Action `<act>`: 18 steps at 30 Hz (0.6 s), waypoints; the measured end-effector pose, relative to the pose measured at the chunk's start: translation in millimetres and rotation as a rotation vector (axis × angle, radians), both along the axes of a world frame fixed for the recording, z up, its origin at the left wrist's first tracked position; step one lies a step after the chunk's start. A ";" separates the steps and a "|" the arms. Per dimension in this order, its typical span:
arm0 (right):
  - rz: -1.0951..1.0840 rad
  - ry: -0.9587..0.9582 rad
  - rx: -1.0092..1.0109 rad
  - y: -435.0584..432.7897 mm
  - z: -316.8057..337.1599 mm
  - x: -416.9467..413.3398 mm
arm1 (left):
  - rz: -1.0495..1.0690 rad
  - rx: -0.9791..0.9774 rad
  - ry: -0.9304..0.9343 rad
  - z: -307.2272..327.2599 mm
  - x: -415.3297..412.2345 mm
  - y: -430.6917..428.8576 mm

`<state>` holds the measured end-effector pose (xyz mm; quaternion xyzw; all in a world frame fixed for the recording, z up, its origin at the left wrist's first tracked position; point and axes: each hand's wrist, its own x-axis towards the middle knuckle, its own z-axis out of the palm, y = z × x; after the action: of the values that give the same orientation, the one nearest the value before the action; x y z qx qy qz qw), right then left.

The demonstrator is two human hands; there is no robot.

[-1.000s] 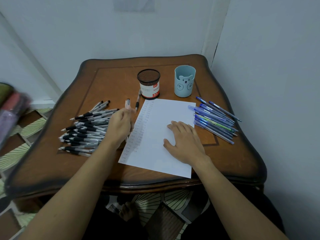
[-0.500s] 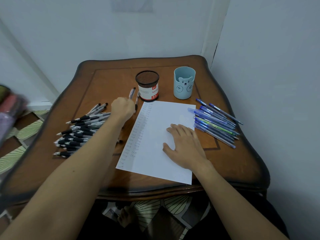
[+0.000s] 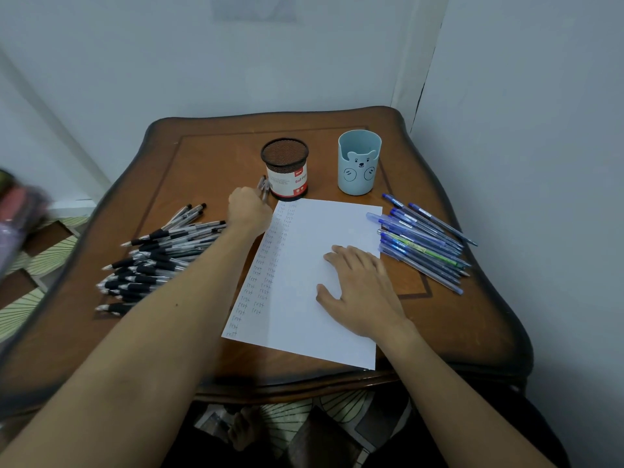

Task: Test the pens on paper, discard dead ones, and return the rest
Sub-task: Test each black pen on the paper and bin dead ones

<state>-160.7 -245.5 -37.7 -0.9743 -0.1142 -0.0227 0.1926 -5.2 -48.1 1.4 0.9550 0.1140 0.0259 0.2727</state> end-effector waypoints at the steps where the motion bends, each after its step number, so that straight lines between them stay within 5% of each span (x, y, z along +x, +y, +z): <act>1: 0.000 -0.001 0.002 -0.2 -0.1 0.0 | -0.020 0.004 -0.007 -0.2 -0.7 0.0; 10: -0.002 -0.010 0.001 -0.5 -3.1 0.4 | -0.024 0.223 -0.202 3.7 -19.9 31.6; 18: 0.000 -0.002 0.008 0.2 -0.6 0.1 | -0.085 0.410 0.063 -2.0 -47.4 62.6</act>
<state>-160.6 -245.3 -38.2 -0.9736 -0.1140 -0.0240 0.1965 -52.5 14.6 -0.6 0.9948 0.0743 0.0073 0.0697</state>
